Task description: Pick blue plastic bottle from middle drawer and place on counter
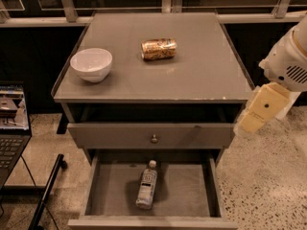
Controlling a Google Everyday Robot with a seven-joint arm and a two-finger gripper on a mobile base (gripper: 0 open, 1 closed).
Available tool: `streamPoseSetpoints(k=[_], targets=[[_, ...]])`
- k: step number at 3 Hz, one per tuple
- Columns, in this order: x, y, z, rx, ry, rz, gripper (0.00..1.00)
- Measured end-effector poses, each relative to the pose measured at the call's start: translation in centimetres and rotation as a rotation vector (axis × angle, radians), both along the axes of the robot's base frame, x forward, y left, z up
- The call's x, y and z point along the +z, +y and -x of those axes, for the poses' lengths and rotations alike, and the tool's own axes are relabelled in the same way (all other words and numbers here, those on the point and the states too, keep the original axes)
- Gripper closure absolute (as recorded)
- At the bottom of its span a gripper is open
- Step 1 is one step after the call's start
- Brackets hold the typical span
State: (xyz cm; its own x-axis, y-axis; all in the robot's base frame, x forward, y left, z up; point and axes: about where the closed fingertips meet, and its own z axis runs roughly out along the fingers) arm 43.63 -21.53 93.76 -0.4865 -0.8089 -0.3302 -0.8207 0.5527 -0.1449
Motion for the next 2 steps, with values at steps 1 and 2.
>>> streamPoseSetpoints(k=[1,2], targets=[[-1.5,1.1,0.7,-0.025,-0.001,-0.091,0.00],[-6.5,4.3,2.6,-0.130,0.038,-0.296,0.00]])
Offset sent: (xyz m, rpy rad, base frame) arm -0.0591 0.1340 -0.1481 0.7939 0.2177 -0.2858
